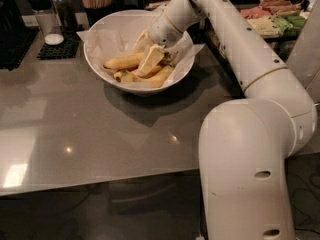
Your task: Pick banana from white bowl
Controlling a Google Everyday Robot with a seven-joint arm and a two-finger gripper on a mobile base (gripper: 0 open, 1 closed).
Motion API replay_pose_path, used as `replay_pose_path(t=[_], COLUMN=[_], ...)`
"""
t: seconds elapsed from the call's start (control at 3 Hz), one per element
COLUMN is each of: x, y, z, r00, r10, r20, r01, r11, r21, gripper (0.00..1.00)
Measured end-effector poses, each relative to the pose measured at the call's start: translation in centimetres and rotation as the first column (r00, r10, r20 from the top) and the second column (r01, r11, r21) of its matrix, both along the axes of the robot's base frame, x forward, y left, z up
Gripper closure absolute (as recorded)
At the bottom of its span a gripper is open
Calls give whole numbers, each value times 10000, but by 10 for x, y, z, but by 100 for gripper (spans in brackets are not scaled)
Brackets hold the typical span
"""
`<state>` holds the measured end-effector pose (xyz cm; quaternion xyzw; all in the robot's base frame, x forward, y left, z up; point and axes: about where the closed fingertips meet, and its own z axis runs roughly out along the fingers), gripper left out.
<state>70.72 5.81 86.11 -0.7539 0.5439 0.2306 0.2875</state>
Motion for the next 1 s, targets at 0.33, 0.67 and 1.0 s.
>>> replay_pose_path(t=[0.33, 0.67, 1.0], x=[2, 2, 0], y=[3, 3, -2], z=[-1, 2, 9], r00=[10000, 9998, 9988], r10=[-51, -119, -327], r20=[29, 136, 366], r01=[51, 116, 310], r11=[10000, 9997, 9984], r21=[51, 205, 466], gripper=[88, 100, 100])
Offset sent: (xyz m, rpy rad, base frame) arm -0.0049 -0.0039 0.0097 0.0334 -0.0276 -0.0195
